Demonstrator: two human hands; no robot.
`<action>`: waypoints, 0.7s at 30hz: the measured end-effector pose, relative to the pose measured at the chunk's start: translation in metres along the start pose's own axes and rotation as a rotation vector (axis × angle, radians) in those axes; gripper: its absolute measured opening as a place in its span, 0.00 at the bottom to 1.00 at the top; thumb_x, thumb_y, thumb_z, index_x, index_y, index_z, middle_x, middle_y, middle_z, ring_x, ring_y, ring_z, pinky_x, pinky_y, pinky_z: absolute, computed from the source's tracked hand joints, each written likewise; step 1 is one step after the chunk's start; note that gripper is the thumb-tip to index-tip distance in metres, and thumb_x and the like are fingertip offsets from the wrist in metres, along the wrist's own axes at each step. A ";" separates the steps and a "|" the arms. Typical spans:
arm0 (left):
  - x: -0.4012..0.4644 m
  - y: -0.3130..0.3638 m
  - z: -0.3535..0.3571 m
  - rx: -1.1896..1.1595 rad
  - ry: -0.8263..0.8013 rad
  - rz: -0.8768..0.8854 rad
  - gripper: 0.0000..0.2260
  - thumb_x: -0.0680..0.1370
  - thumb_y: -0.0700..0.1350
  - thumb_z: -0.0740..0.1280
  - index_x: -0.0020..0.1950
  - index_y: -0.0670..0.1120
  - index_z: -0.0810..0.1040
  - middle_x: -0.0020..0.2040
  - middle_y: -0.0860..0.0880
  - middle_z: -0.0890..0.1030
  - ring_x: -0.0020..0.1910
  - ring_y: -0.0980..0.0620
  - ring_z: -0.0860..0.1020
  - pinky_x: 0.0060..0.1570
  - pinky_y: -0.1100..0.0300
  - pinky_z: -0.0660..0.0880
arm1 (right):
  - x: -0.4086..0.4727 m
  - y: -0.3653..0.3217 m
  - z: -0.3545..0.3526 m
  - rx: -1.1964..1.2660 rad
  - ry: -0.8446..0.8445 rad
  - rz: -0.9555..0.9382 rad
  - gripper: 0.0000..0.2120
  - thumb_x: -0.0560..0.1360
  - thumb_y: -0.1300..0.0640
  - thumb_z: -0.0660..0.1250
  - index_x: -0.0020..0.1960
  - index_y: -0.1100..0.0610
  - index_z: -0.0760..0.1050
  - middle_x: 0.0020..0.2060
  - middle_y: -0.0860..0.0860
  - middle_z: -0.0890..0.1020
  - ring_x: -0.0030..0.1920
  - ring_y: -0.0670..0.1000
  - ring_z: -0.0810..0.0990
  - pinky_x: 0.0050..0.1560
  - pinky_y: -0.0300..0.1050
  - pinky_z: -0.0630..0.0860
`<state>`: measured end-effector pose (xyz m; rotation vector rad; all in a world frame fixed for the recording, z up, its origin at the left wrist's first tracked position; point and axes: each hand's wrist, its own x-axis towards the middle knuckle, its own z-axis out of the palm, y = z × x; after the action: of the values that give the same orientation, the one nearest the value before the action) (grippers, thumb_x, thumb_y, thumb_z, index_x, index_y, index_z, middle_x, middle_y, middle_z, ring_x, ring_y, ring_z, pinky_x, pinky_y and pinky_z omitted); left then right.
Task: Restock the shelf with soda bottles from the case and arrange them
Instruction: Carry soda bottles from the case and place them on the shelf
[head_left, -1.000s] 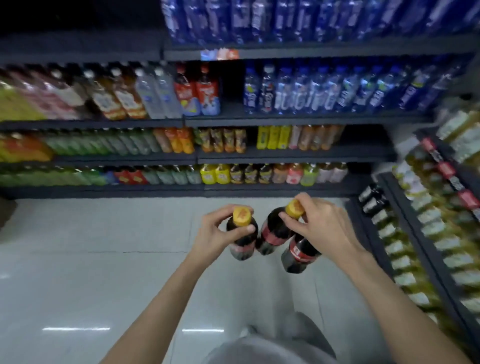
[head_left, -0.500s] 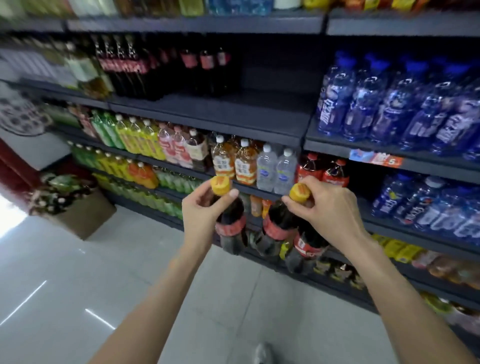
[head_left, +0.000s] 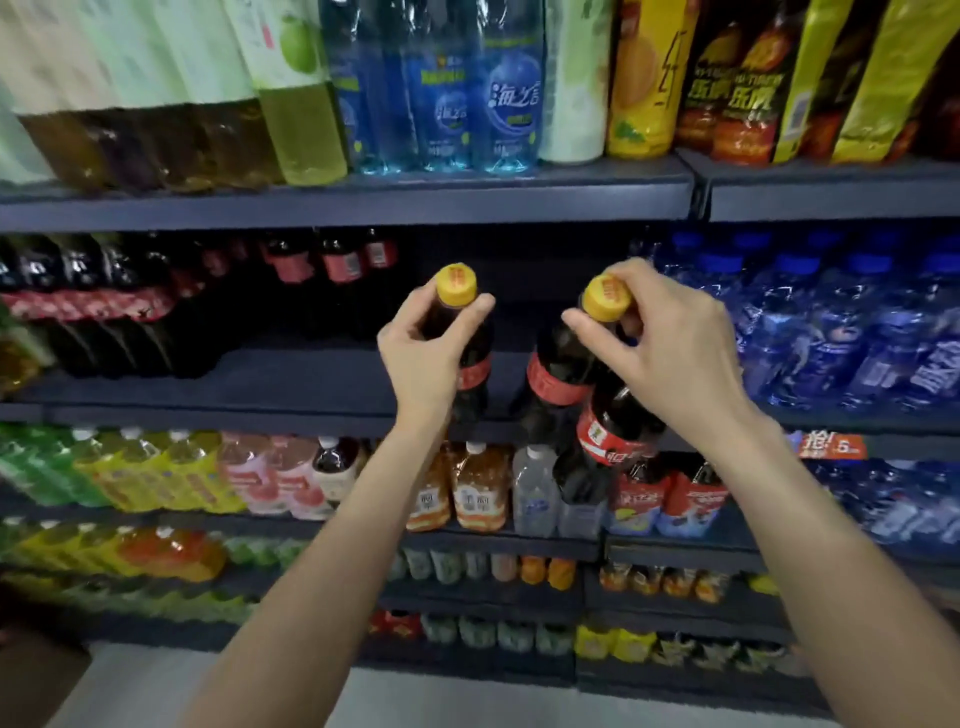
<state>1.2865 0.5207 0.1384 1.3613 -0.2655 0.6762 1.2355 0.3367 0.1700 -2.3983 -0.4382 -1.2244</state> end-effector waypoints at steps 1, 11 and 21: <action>0.011 -0.008 0.005 -0.011 -0.036 -0.012 0.10 0.70 0.40 0.76 0.48 0.53 0.82 0.45 0.52 0.83 0.48 0.58 0.80 0.54 0.62 0.75 | 0.007 -0.001 0.007 -0.026 0.008 0.012 0.20 0.74 0.41 0.62 0.50 0.59 0.74 0.31 0.44 0.69 0.31 0.48 0.70 0.31 0.45 0.71; 0.061 -0.073 0.049 -0.106 -0.236 -0.157 0.11 0.71 0.45 0.75 0.51 0.42 0.83 0.47 0.48 0.84 0.50 0.52 0.81 0.58 0.56 0.76 | 0.032 0.013 0.040 -0.206 -0.011 0.101 0.18 0.74 0.43 0.66 0.48 0.59 0.74 0.29 0.43 0.67 0.30 0.48 0.69 0.31 0.42 0.66; 0.054 -0.137 0.029 0.475 -0.527 0.119 0.52 0.67 0.49 0.78 0.75 0.61 0.41 0.71 0.42 0.58 0.72 0.44 0.61 0.64 0.56 0.63 | 0.033 0.037 0.043 -0.280 -0.067 0.114 0.18 0.75 0.44 0.66 0.50 0.59 0.74 0.31 0.45 0.71 0.32 0.54 0.76 0.32 0.45 0.71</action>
<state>1.4149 0.5013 0.0629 1.9865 -0.6395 0.4804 1.3004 0.3287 0.1661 -2.6634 -0.1539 -1.2271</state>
